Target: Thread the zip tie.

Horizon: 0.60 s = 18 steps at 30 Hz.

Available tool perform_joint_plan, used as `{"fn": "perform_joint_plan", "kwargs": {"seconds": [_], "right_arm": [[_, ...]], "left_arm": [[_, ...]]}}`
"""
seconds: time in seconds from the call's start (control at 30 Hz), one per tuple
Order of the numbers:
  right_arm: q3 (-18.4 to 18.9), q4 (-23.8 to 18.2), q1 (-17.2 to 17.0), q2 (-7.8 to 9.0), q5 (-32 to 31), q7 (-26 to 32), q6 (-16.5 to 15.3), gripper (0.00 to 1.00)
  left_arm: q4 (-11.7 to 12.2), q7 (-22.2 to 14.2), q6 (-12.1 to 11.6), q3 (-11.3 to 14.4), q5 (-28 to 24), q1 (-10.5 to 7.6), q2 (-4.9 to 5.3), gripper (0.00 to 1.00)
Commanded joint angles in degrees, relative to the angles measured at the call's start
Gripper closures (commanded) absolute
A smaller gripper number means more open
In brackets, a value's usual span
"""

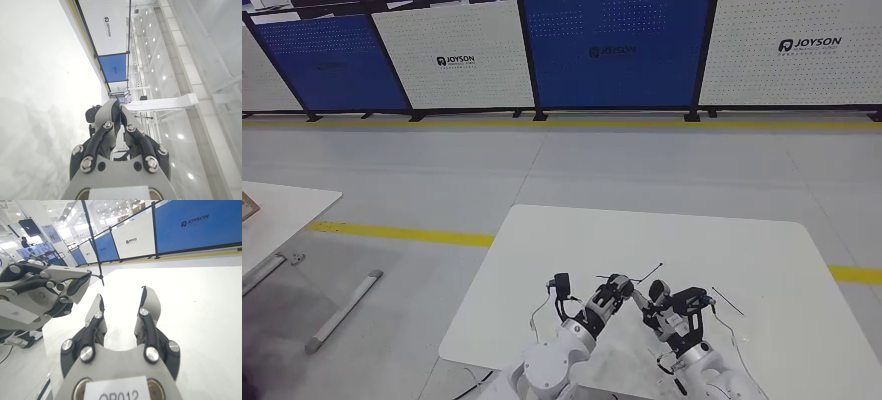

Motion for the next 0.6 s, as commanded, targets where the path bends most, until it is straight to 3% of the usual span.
{"fn": "perform_joint_plan", "kwargs": {"seconds": [0.0, 0.23, 0.57], "right_arm": [[0.1, -0.1, 0.0, 0.04, 0.0, -0.4, 0.2, 0.65], [-0.4, -0.7, -0.1, 0.18, -0.6, 0.3, -0.1, 0.73], [-0.8, -1.0, 0.0, 0.31, -0.6, -0.3, -0.3, 0.73]], "left_arm": [[-0.1, -0.1, 0.0, 0.0, 0.1, 0.11, 0.02, 1.0], [-0.5, -0.4, 0.0, -0.2, 0.7, 0.42, 0.11, 1.0], [-0.6, -0.4, 0.0, 0.4, 1.2, 0.55, 0.06, 1.0]]}}
